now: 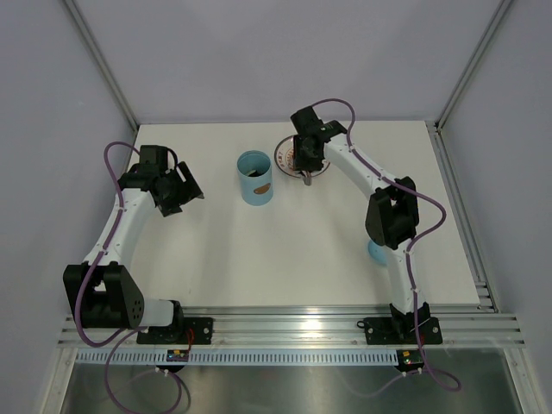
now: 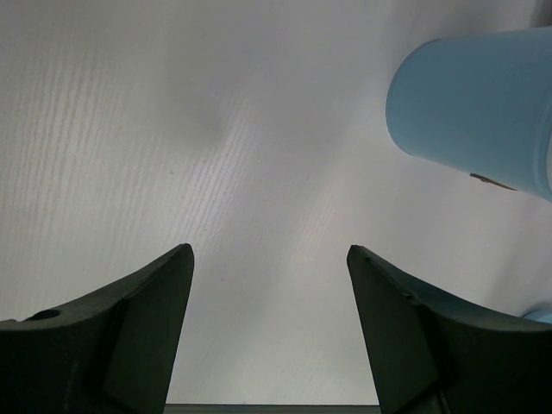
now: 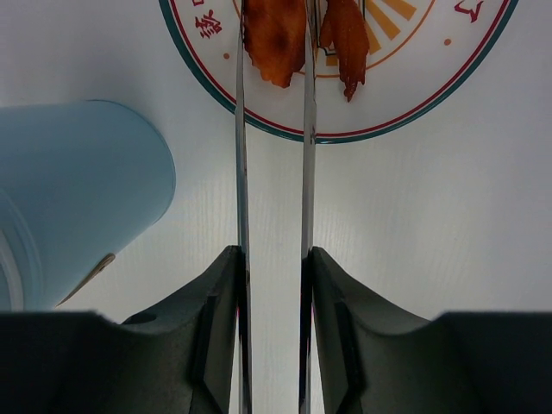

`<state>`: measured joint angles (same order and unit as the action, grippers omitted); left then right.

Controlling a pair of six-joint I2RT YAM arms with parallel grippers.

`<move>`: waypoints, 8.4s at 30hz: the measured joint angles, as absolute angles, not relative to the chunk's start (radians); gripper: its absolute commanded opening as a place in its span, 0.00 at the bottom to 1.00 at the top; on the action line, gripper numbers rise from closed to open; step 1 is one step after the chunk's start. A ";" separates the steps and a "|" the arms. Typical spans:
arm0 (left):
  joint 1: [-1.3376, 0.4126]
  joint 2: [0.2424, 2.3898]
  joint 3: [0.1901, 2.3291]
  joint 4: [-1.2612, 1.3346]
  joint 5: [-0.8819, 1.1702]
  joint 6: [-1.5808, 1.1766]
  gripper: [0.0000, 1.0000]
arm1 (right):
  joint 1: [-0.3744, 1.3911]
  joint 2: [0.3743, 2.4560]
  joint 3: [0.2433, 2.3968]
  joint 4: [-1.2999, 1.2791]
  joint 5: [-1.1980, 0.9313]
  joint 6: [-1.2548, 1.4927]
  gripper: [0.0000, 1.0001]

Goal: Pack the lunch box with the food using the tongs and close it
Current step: Pick up the fake food from the plate, then place the fake food in the packing box, then place the clamp at the center of the board, then adjust the box lid at the center of the board.

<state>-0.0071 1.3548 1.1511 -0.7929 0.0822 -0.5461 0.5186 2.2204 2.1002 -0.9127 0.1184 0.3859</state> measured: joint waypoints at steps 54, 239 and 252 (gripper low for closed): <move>-0.007 1.355 1.151 -0.792 0.087 -0.546 0.76 | 0.773 1.933 2.078 -0.969 0.133 0.384 0.31; -0.850 1.328 0.930 -0.300 0.077 -0.487 0.76 | 0.511 1.420 0.726 0.209 -0.477 1.394 0.00; -0.867 1.345 0.932 -0.239 -0.026 -0.481 0.64 | 0.511 1.411 0.713 0.315 -0.525 1.483 0.00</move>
